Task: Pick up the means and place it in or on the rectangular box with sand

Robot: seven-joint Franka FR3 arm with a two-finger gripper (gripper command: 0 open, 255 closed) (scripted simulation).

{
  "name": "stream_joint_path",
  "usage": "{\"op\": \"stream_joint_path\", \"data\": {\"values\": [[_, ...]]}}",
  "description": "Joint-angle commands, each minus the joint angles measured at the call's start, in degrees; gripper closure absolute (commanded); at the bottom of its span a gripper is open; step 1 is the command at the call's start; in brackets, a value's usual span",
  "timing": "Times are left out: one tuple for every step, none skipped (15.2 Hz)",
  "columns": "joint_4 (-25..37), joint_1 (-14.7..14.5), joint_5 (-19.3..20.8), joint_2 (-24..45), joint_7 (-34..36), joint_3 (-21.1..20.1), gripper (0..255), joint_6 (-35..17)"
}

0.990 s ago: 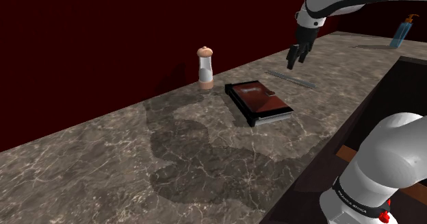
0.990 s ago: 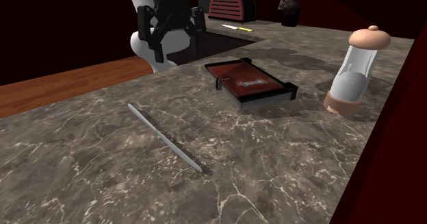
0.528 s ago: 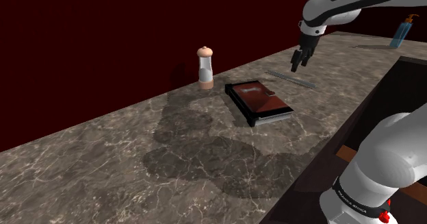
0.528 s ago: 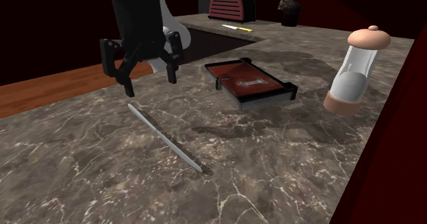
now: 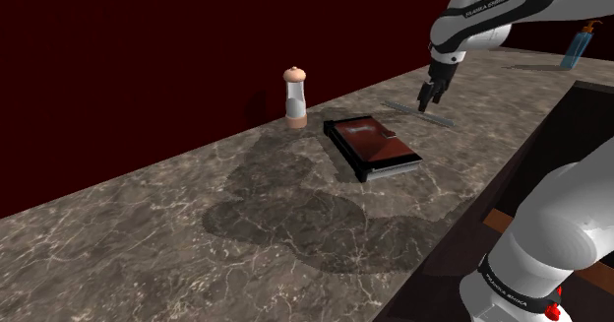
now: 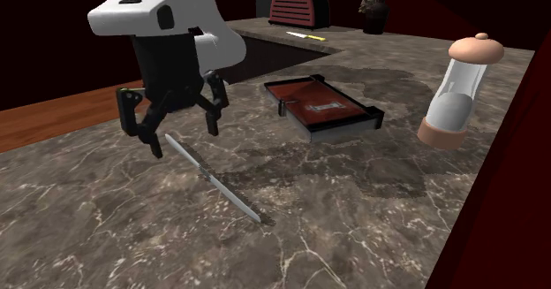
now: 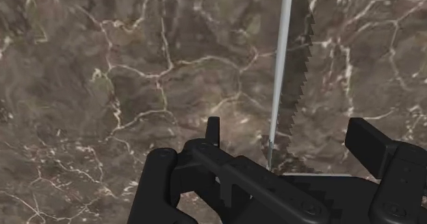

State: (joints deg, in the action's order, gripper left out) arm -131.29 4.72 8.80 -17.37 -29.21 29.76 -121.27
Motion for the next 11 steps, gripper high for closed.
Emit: {"op": "stream_joint_path", "data": {"values": [[-1.1, -0.2, -0.3, 1.1, -0.2, 0.4, 0, -2.2], [-1.1, -0.2, -0.3, 1.1, -0.2, 0.4, 0, -2.2], [-1.1, -0.1, -0.3, 1.1, -0.2, 0.4, 0, -2.2], [-1.1, -0.1, -0.3, 1.1, -0.2, 0.4, 0, -2.2], [-1.1, -0.1, -0.3, 1.1, -0.2, 0.4, 0, -2.2], [-1.1, -0.1, -0.3, 1.1, -0.2, 0.4, 0, -2.2], [-1.1, -0.1, -0.3, 1.1, -0.2, 0.4, 0, -2.2], [-1.1, -0.1, -0.3, 1.1, -0.2, 0.4, 0, -2.2], [-1.1, -0.2, -0.3, 1.1, -0.2, 0.4, 0, -2.2], [-1.1, -0.2, -0.3, 1.1, -0.2, 0.4, 255, -2.2], [-1.1, -0.2, -0.3, 1.1, -0.2, 0.4, 255, -2.2]]}}
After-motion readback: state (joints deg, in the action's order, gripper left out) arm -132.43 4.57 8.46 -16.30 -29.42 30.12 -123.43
